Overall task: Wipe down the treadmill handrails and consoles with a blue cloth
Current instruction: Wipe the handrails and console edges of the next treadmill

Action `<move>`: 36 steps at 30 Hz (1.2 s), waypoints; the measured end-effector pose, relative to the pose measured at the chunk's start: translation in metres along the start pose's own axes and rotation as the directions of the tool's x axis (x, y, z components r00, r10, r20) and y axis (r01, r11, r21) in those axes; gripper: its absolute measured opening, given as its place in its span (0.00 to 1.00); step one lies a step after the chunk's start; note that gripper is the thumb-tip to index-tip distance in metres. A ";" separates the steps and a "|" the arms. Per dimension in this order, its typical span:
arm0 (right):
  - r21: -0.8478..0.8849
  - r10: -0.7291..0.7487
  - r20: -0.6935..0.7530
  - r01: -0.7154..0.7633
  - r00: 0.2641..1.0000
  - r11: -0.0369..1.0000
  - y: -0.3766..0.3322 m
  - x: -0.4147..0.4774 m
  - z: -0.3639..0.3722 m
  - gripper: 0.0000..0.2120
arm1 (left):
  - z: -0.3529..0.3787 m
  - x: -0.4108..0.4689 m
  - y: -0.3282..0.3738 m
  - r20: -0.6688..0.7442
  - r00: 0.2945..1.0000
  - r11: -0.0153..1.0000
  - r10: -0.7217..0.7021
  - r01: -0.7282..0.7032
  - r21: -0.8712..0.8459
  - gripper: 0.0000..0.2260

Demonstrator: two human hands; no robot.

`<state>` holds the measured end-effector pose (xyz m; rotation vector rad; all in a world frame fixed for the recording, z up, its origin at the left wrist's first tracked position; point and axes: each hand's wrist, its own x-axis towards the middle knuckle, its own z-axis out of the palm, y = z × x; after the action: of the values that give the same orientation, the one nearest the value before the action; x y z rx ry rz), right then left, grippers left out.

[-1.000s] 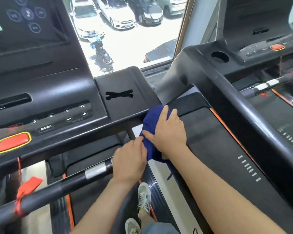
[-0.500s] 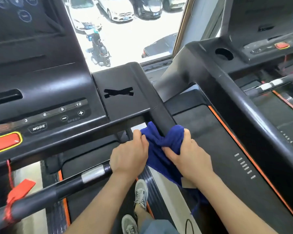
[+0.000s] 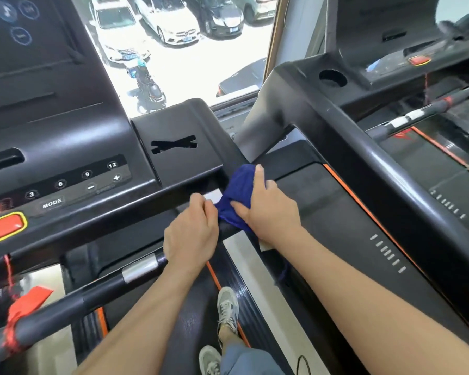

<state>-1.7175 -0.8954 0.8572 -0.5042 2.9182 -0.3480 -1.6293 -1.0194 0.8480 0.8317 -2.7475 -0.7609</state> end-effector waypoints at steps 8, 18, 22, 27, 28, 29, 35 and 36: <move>0.057 0.125 0.051 -0.128 0.991 0.990 0.038 -0.079 -0.005 0.37 | 0.008 0.000 -0.007 0.073 0.982 0.976 0.176 -0.184 0.119 0.13; 0.060 0.055 -0.059 -0.051 0.997 0.997 -0.021 0.057 -0.009 0.35 | 0.012 0.000 -0.008 -0.023 0.954 0.924 0.299 -0.284 0.256 0.10; 0.180 -0.033 -0.193 0.068 0.981 0.981 -0.020 0.053 -0.008 0.33 | 0.014 -0.001 -0.019 -0.019 0.901 0.877 0.433 -0.417 0.239 0.12; 0.420 0.074 0.132 -0.123 0.988 0.899 -0.013 0.052 -0.008 0.37 | 0.007 -0.004 -0.025 0.038 0.785 0.780 0.619 -0.619 0.091 0.14; 0.359 0.058 0.116 -0.096 0.992 0.928 -0.012 0.048 -0.007 0.39 | 0.004 -0.004 -0.025 0.026 0.801 0.801 0.597 -0.598 0.019 0.15; 0.286 0.039 0.098 -0.066 0.994 0.956 -0.008 0.042 -0.006 0.40 | 0.001 -0.005 -0.024 0.015 0.847 0.846 0.531 -0.528 -0.076 0.15; 0.000 0.005 0.105 -0.005 0.994 1.000 0.033 -0.071 -0.009 0.49 | 0.005 -0.005 -0.004 0.108 0.983 0.947 0.146 -0.171 0.271 0.11; -0.049 0.015 0.113 -0.010 0.994 0.999 0.039 -0.094 -0.012 0.50 | 0.004 -0.006 -0.001 0.148 0.975 0.903 0.167 -0.211 0.373 0.13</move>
<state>-1.6449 -0.8245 0.8696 -0.4956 2.8247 -0.2397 -1.6251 -1.0148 0.8437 0.5800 -3.0755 -0.2327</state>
